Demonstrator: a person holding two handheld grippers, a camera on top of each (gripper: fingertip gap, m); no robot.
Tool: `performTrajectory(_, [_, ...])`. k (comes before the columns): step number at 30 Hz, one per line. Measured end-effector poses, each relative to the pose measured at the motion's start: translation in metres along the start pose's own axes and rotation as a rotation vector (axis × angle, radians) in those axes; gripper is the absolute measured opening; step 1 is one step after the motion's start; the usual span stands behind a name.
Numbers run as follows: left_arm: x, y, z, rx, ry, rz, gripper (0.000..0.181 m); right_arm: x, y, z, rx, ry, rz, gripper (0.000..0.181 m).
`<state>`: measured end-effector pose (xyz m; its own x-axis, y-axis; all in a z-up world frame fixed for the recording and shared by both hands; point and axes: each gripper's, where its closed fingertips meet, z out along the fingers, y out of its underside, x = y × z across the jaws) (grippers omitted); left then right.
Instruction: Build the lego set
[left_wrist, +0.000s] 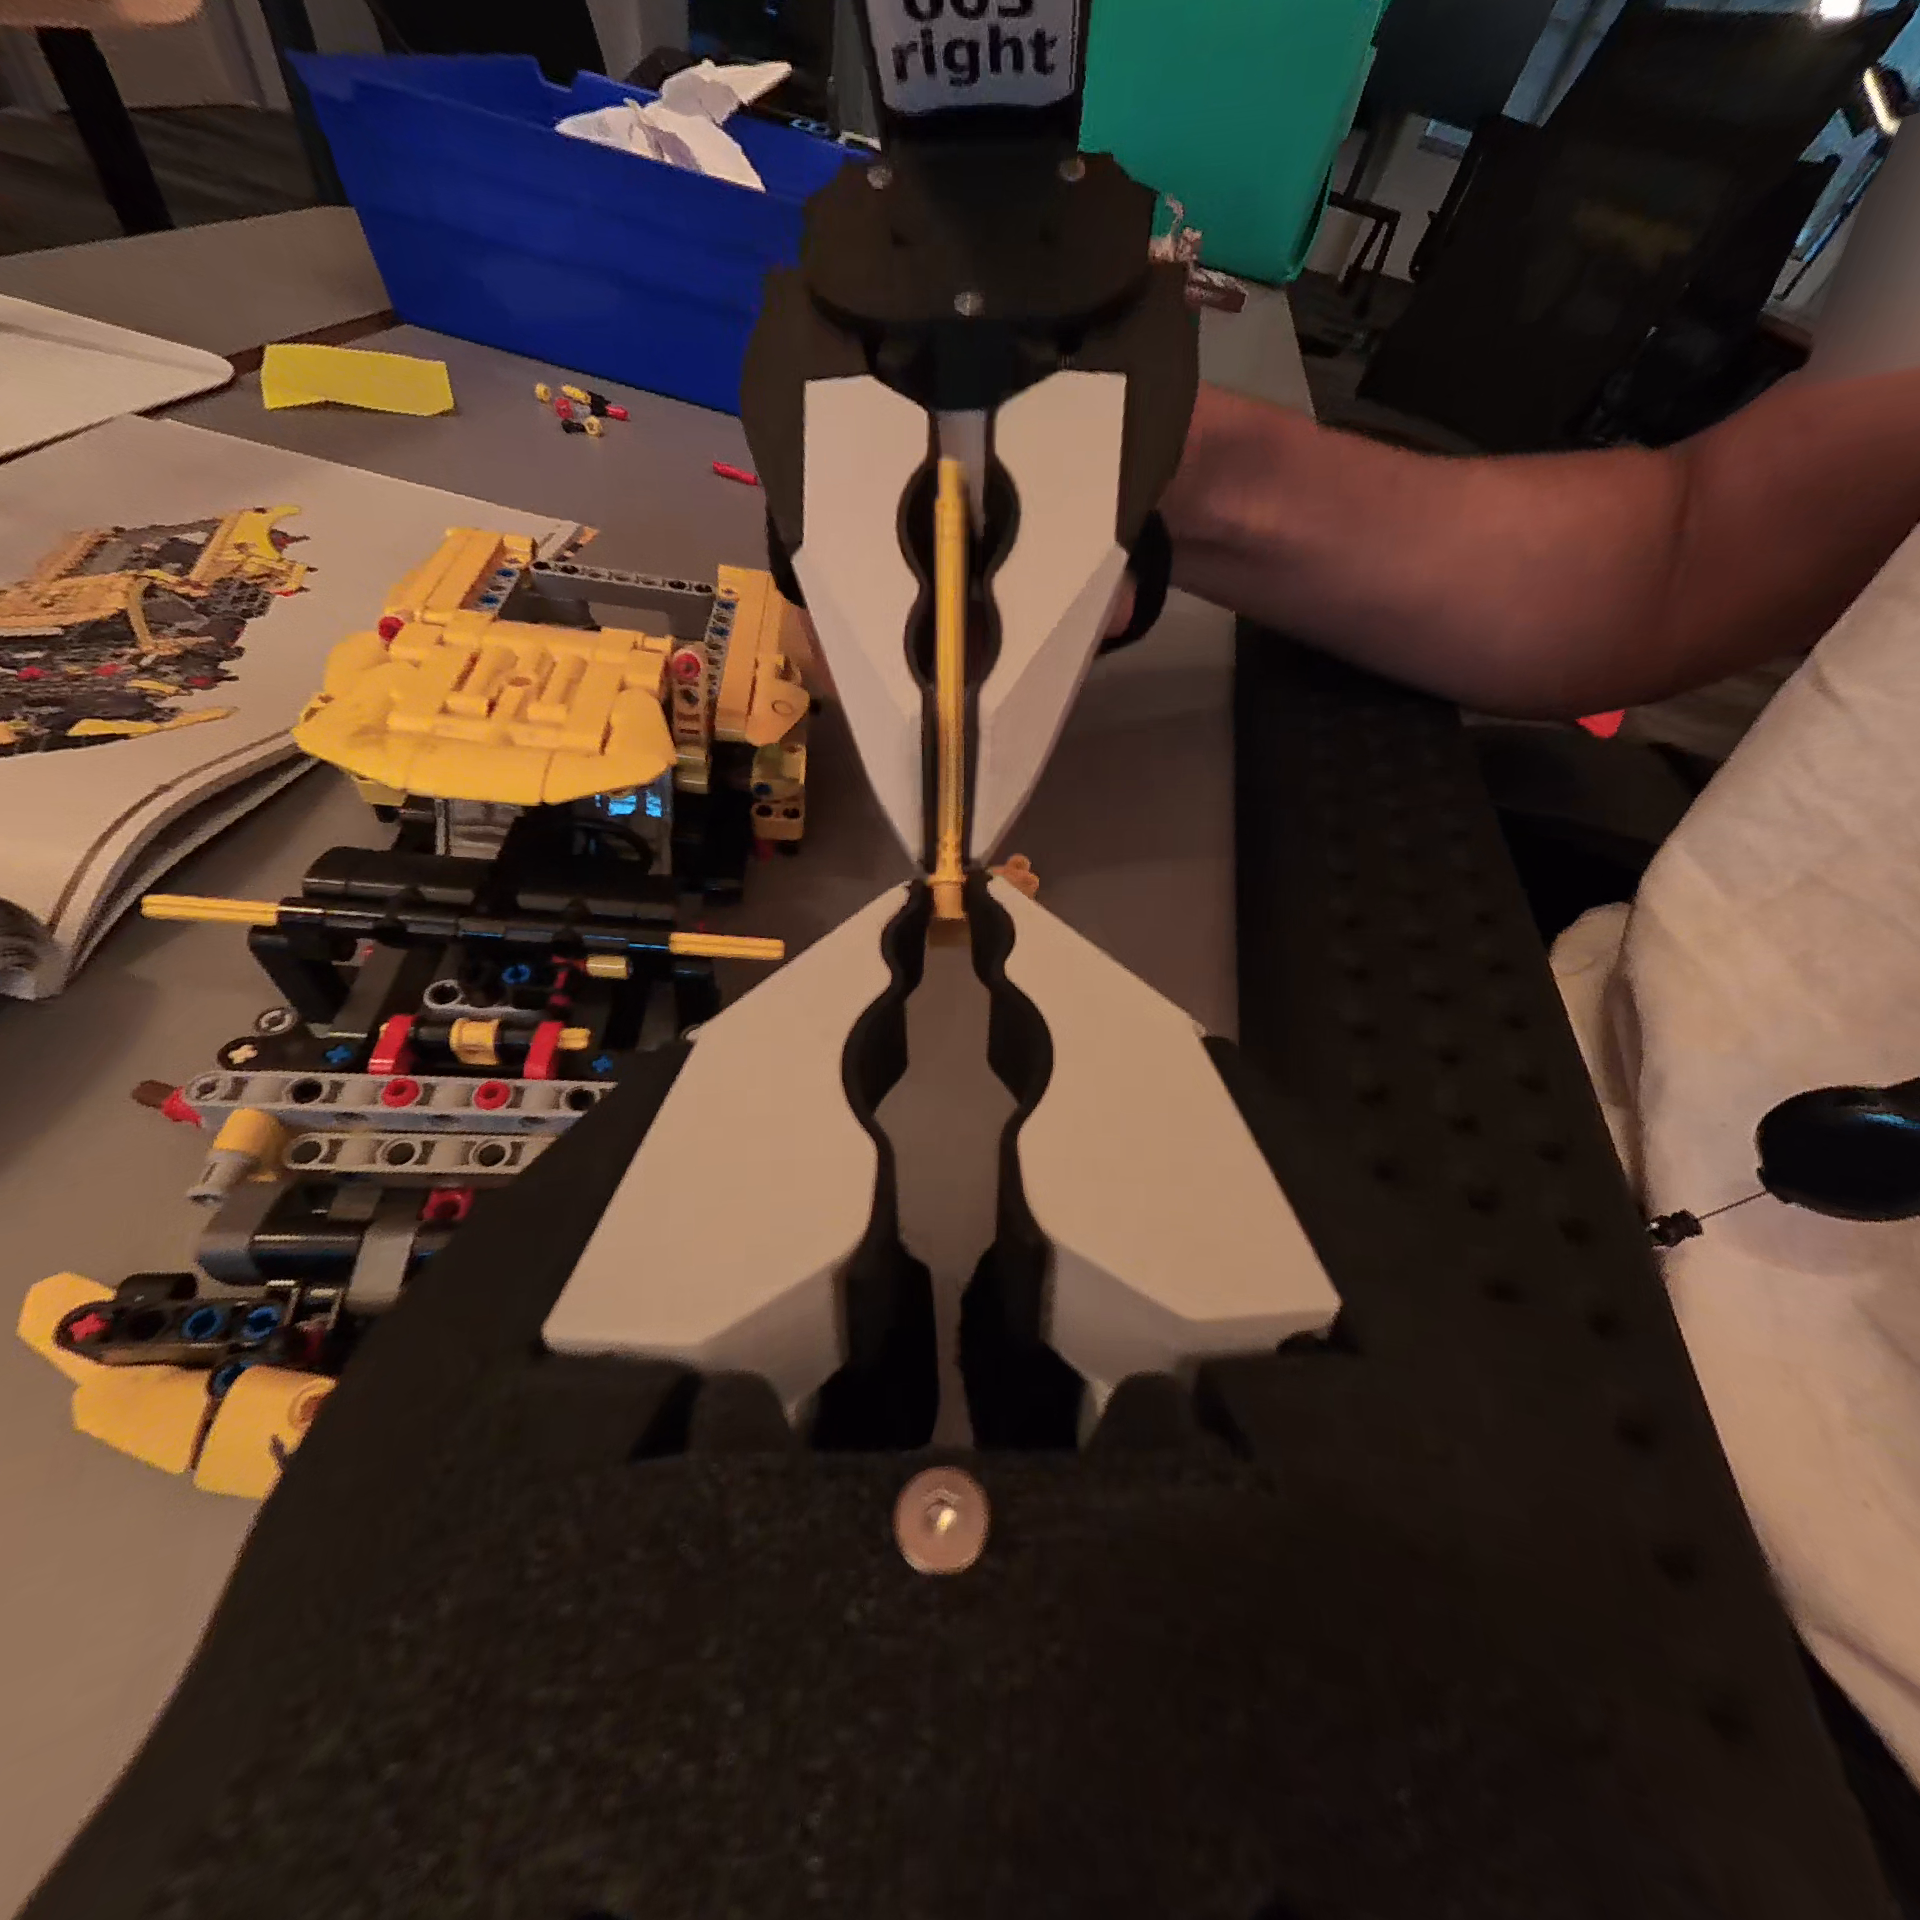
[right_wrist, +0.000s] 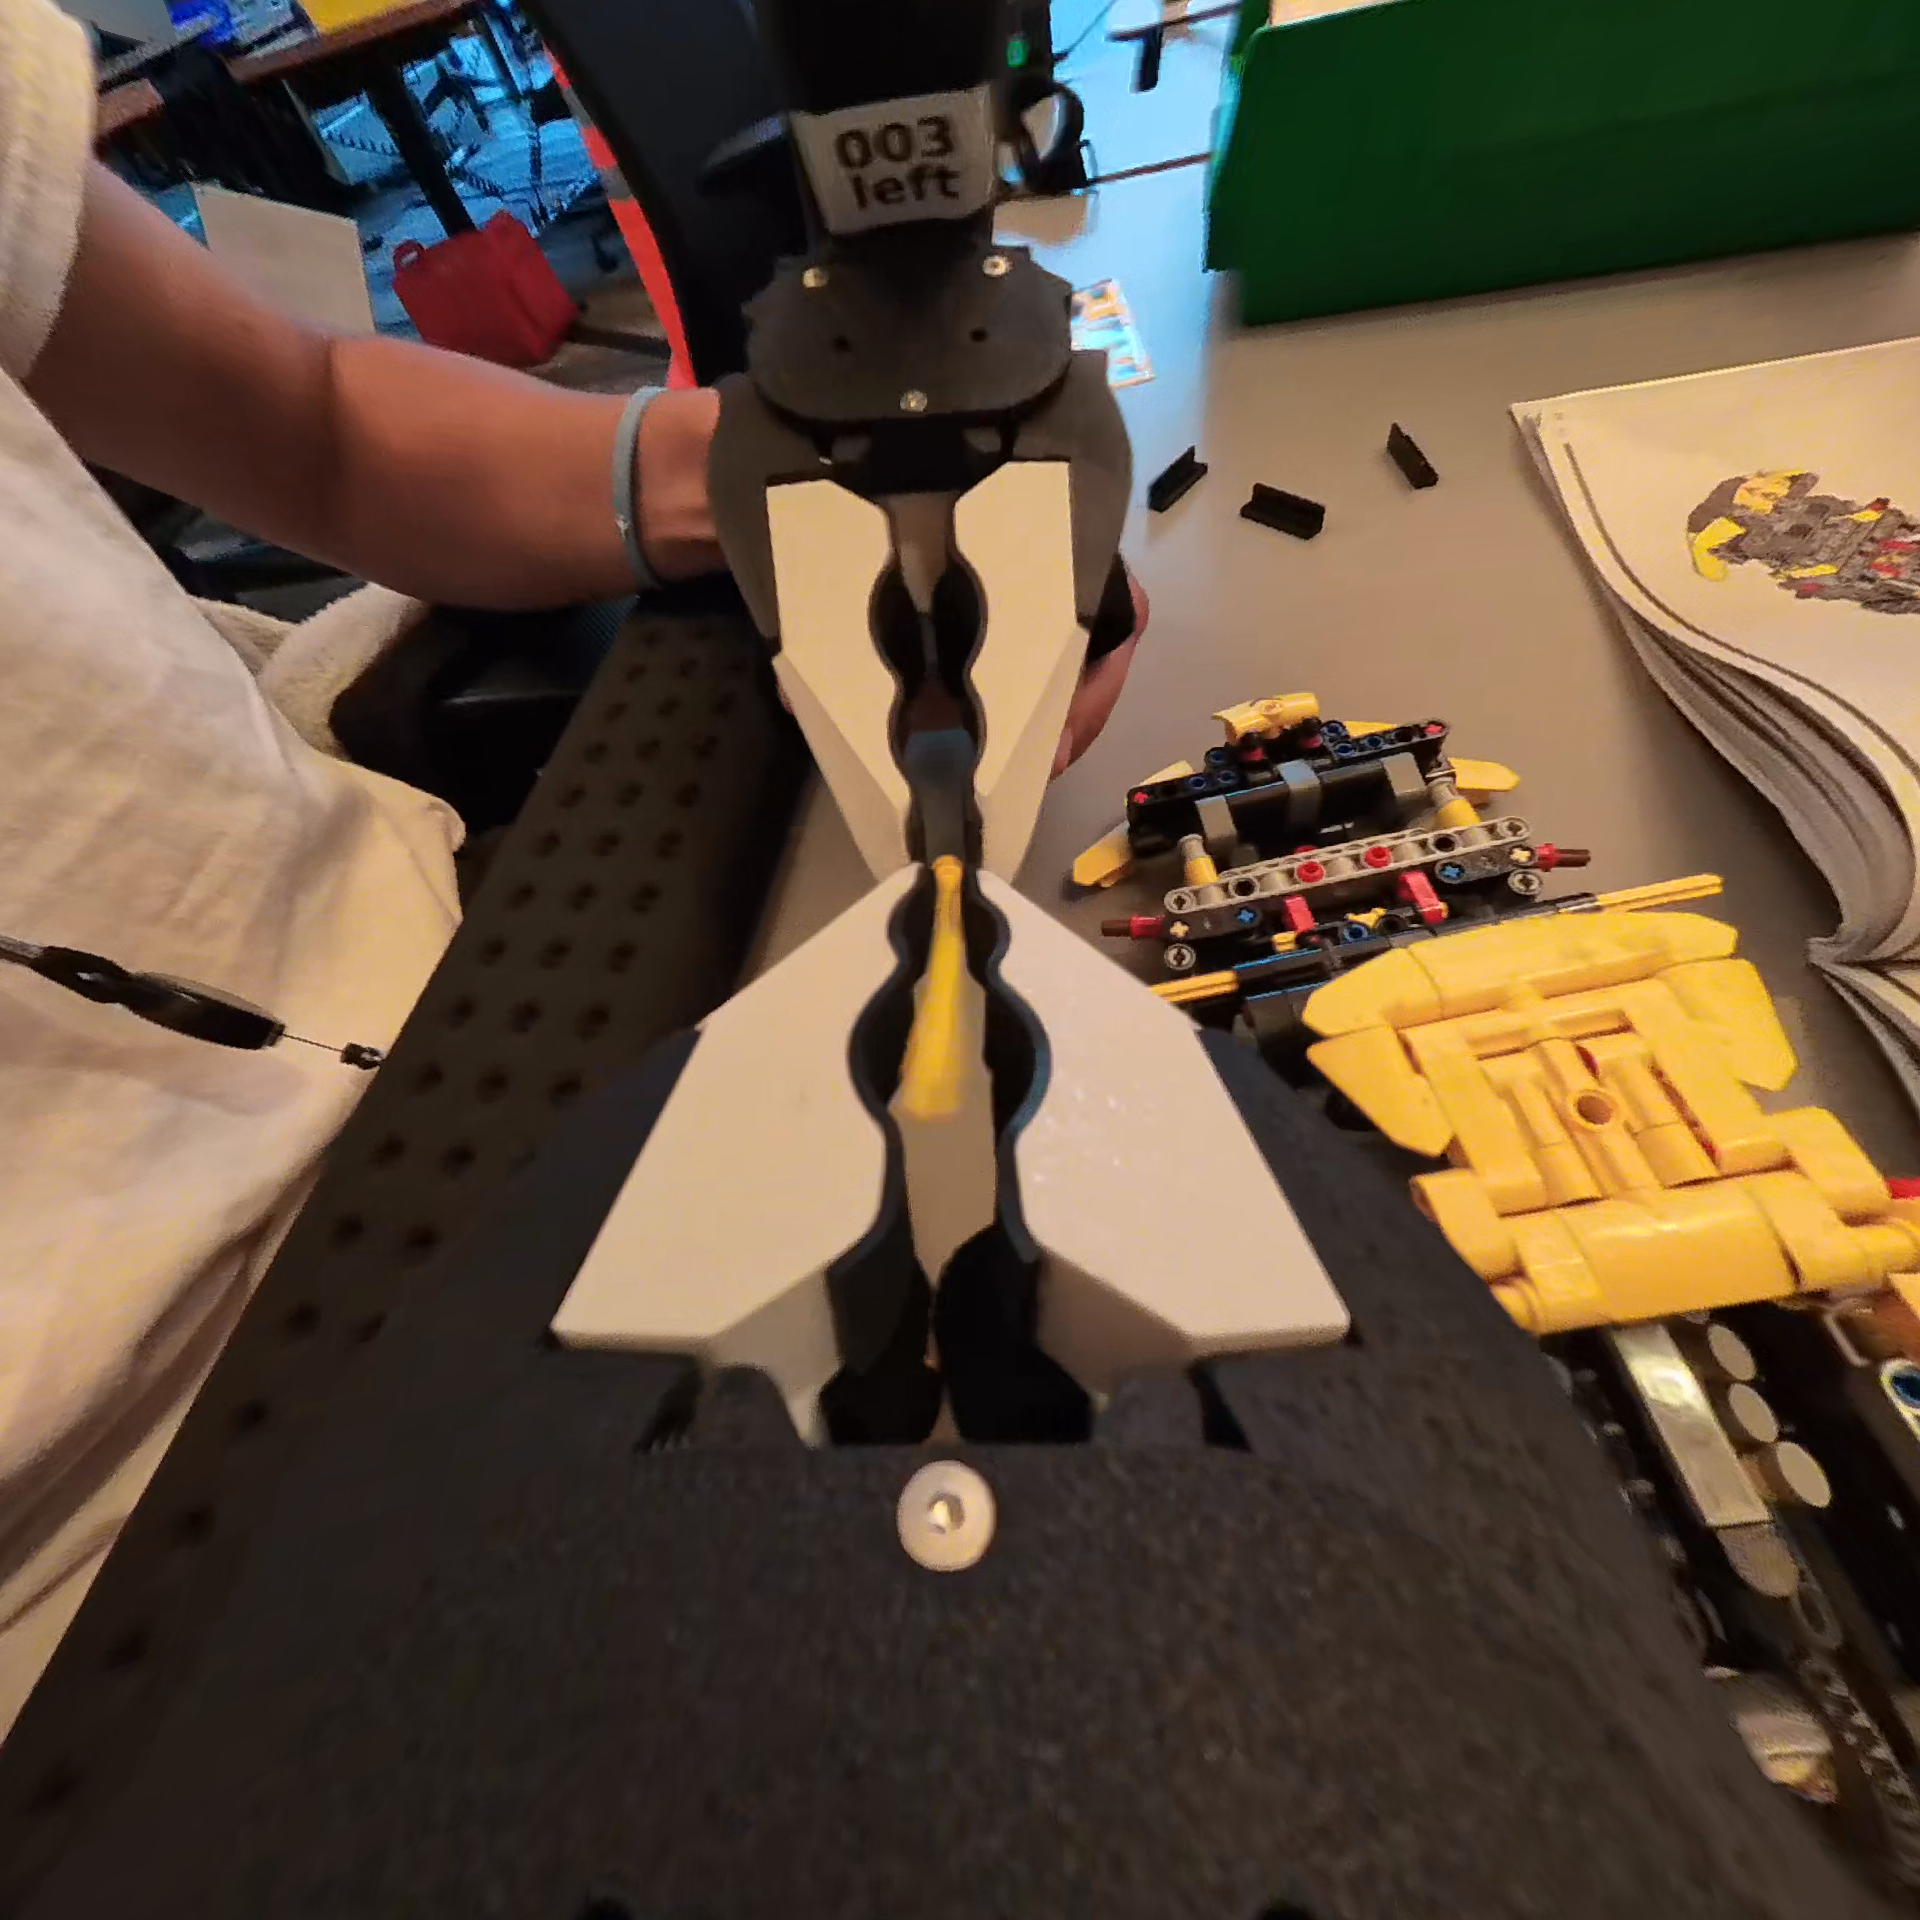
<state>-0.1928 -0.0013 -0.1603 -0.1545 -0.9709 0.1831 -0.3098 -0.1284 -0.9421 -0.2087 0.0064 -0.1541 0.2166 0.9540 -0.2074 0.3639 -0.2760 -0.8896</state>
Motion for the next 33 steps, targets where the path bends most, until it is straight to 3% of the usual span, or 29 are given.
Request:
performTrajectory(8, [-0.010,-0.003,-0.007,0.010,-0.043,-0.025,0.007,0.011,0.004,-0.001,-0.008,0.046,0.029,0.004])
performTrajectory(14, [-0.025,0.003,0.000,-0.070,-0.149,0.097,0.003,0.028,0.013,-0.001,-0.058,0.128,0.056,0.004])
performTrajectory(18, [-0.038,0.008,0.003,-0.136,-0.186,0.155,0.000,0.037,0.006,-0.017,-0.095,0.242,-0.025,0.023])
performTrajectory(21, [-0.035,0.011,0.004,-0.143,-0.156,0.147,0.000,0.047,-0.004,-0.035,-0.166,0.380,-0.197,0.034])
performTrajectory(22, [-0.034,0.014,0.003,-0.155,-0.153,0.145,0.000,0.052,-0.006,-0.040,-0.191,0.415,-0.255,0.033])
performTrajectory(24, [-0.034,0.018,0.001,-0.165,-0.160,0.137,0.000,0.064,-0.003,-0.054,-0.254,0.478,-0.326,0.009])
performTrajectory(26, [-0.030,0.017,-0.002,-0.145,-0.165,0.118,0.000,0.055,0.006,-0.059,-0.278,0.397,-0.276,0.000])
performTrajectory(29, [-0.028,0.020,-0.007,-0.134,-0.213,0.136,0.000,0.012,0.032,-0.054,-0.315,0.187,-0.086,0.030])
performTrajectory(33, [-0.031,0.014,-0.010,-0.096,-0.265,0.162,0.000,0.018,0.090,-0.049,-0.455,0.373,0.007,0.027])
